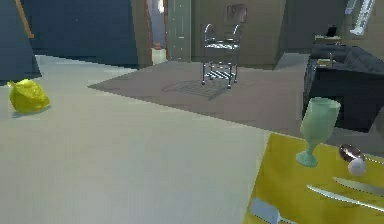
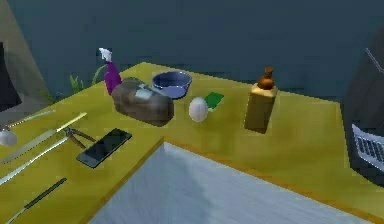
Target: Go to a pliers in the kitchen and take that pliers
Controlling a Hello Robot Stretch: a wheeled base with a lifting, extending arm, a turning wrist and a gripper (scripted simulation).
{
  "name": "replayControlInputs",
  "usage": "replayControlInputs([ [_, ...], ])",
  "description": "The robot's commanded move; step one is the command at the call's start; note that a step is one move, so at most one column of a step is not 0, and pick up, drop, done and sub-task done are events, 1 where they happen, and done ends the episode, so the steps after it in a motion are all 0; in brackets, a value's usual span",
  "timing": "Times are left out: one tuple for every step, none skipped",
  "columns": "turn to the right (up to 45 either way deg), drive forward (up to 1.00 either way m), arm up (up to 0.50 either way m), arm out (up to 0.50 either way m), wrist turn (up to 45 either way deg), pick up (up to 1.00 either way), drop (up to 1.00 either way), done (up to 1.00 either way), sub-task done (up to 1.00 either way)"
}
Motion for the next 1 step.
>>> replayControlInputs([
  [-27.0, 0.00, 0.00, 0.00, 0.0, 0.00, 0.00, 0.00, 0.00],
])
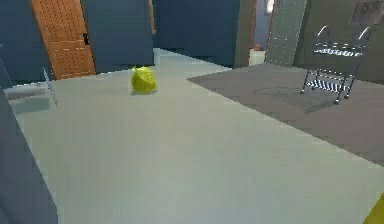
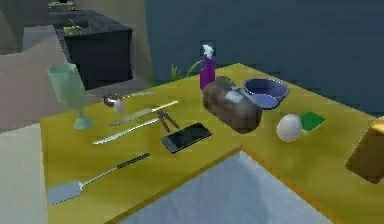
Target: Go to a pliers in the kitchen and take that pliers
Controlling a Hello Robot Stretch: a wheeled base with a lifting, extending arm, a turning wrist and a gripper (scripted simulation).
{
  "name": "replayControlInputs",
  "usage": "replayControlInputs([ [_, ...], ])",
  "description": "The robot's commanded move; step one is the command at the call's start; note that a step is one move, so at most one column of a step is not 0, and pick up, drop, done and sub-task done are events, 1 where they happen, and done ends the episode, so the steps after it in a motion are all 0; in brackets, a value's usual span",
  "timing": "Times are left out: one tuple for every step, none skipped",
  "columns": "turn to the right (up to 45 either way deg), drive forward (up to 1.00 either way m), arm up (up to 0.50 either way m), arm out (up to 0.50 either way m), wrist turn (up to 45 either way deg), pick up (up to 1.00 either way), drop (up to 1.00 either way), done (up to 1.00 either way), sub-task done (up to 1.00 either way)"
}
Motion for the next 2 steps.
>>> replayControlInputs([
  [-3.0, 0.00, 0.00, 0.00, 0.0, 0.00, 0.00, 0.00, 0.00],
  [45.0, 0.00, 0.00, 0.00, 0.0, 0.00, 0.00, 0.00, 0.00],
])
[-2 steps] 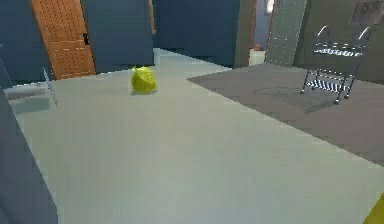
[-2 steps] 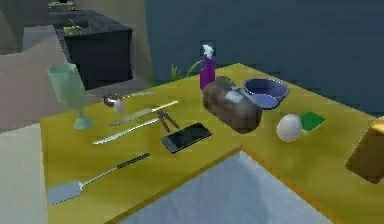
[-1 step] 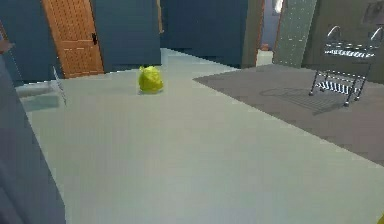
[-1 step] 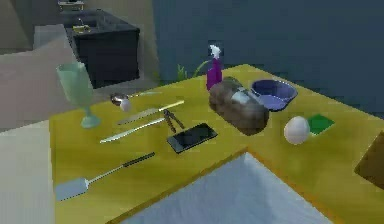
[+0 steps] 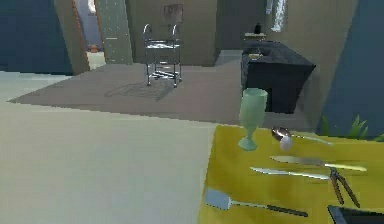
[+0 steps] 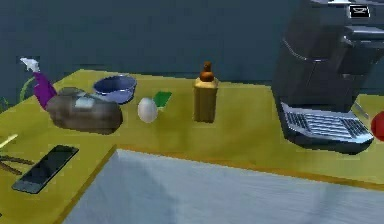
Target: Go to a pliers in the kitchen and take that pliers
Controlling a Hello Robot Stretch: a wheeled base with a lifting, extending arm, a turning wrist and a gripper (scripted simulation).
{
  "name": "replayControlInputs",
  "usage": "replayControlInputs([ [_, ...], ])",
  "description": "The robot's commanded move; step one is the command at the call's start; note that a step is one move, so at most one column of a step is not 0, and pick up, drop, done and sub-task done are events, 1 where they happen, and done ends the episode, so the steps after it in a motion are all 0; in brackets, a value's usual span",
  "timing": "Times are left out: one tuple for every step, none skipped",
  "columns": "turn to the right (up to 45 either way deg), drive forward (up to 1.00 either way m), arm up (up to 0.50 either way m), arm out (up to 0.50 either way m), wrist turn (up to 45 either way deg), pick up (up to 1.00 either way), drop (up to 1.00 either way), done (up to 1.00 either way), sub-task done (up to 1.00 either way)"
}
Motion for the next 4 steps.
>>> replayControlInputs([
  [45.0, 0.00, 0.00, 0.00, 0.0, 0.00, 0.00, 0.00, 0.00],
  [6.0, 0.00, 0.00, 0.00, 0.0, 0.00, 0.00, 0.00, 0.00],
  [0.0, 0.15, 0.00, 0.00, 0.0, 0.00, 0.00, 0.00, 0.00],
  [-45.0, 0.00, 0.00, 0.00, 0.0, 0.00, 0.00, 0.00, 0.00],
])
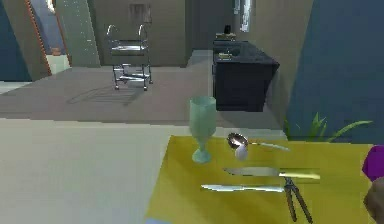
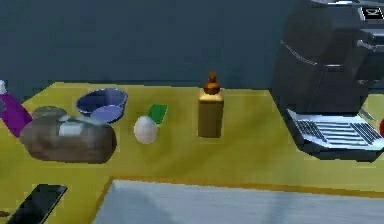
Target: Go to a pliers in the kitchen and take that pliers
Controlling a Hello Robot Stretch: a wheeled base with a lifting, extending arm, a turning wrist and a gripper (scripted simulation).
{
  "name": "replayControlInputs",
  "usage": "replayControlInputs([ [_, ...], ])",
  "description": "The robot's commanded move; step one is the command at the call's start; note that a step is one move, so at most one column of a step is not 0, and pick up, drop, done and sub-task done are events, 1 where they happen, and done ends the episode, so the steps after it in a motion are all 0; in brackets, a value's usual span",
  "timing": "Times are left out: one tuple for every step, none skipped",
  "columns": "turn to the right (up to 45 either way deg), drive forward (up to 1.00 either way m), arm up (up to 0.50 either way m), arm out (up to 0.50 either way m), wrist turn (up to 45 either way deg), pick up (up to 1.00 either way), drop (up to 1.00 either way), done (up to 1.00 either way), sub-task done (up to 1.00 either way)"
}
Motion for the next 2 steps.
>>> replayControlInputs([
  [-45.0, 0.00, 0.00, 0.00, 0.0, 0.00, 0.00, 0.00, 0.00],
  [-9.0, 0.00, 0.00, 0.00, 0.0, 0.00, 0.00, 0.00, 0.00],
])
